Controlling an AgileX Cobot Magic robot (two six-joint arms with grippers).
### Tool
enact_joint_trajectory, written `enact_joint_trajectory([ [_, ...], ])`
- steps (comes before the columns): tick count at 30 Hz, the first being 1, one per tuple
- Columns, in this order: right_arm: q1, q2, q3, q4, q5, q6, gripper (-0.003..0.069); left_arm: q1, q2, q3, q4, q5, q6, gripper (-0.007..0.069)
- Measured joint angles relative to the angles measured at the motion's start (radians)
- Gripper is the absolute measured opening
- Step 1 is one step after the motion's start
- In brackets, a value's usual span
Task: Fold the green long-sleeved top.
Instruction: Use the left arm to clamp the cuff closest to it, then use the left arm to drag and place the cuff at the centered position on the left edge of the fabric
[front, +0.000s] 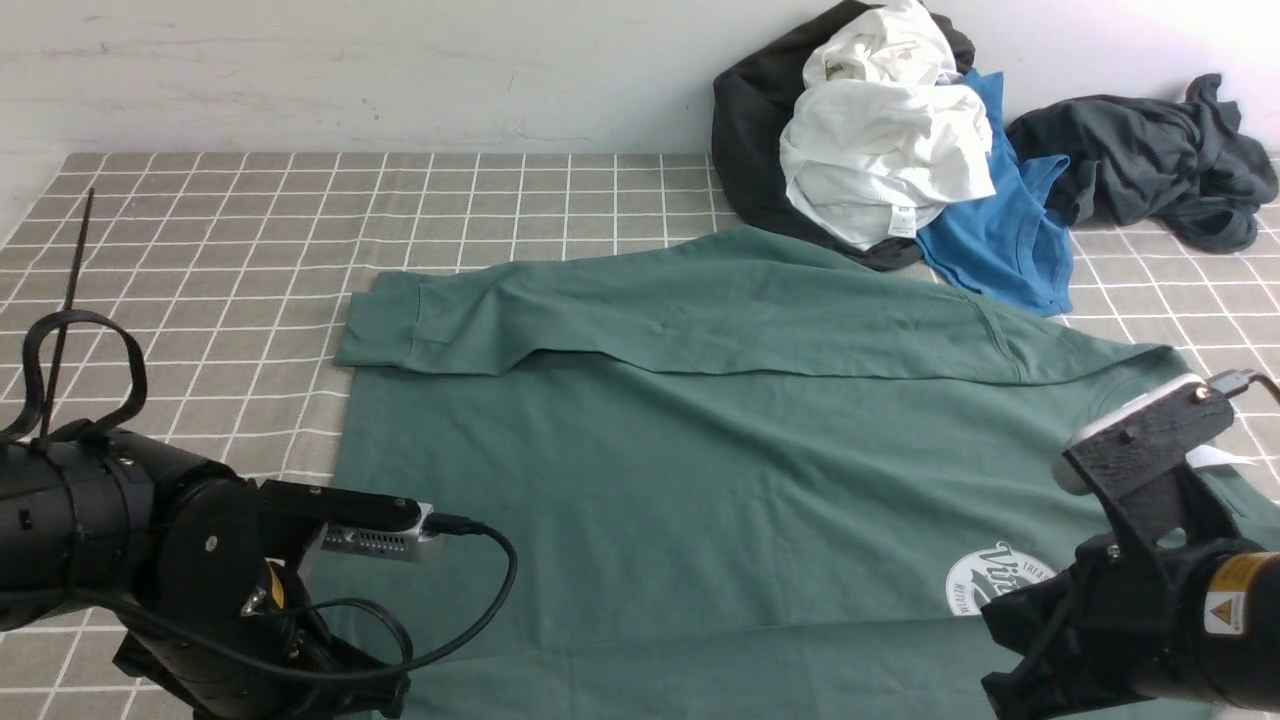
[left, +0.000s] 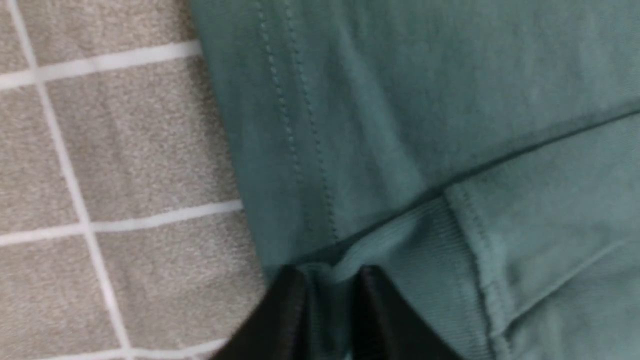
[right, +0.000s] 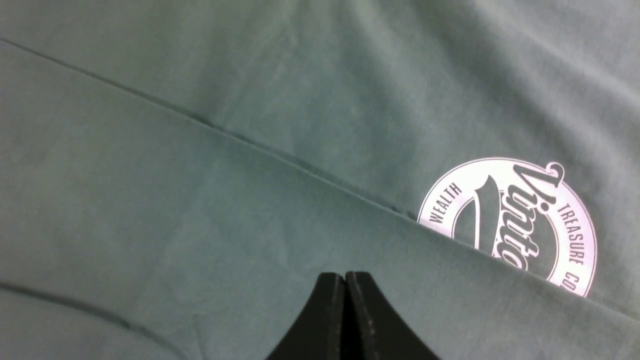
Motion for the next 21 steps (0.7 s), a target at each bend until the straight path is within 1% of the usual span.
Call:
enact_joint_trajectory([
  [1,0.000,0.000,0.000,0.000,0.000,0.000,-0.0010,0.000,0.000,0.000,0.000,0.000,0.000,0.0056],
  [2,0.000,0.000,0.000,0.000,0.000,0.000,-0.0010,0.000,-0.008,-0.006,0.000,0.001,0.000,0.0033],
  [4,0.000,0.000,0.000,0.002,0.000,-0.001,-0.0010,0.000,-0.028,-0.024,0.000,0.011,0.000,0.0027],
  [10,0.000,0.000,0.000,0.002,0.000,-0.005,-0.0010,-0.010,-0.142,-0.118,0.020,0.049,0.002,0.0026],
  [13,0.000,0.000,0.000,0.000,-0.004,-0.007,-0.0010,-0.010,-0.198,-0.203,0.071,0.048,0.035,0.0026],
  [14,0.000,0.000,0.000,-0.001,-0.006,-0.007,-0.0010,-0.010,-0.201,-0.238,0.110,0.039,0.057,0.0026],
  [15,0.000,0.000,0.000,-0.007,-0.008,-0.007,-0.0010,-0.010,-0.197,-0.261,0.141,0.031,0.070,0.0026],
  [16,0.000,0.000,0.000,-0.007,-0.009,-0.007,-0.0010,-0.010,-0.195,-0.265,0.141,0.028,0.070,0.0026],
  [17,0.000,0.000,0.000,-0.018,-0.008,-0.008,-0.0010,-0.009,-0.175,-0.295,0.181,0.014,0.080,0.0026],
  [19,0.000,0.000,0.000,-0.025,-0.008,-0.008,-0.0010,-0.006,-0.138,-0.324,0.201,0.009,0.084,0.0026],
  [21,0.000,0.000,0.000,-0.027,-0.010,-0.010,-0.0010,0.015,-0.004,-0.384,0.220,0.005,0.087,0.0026],
])
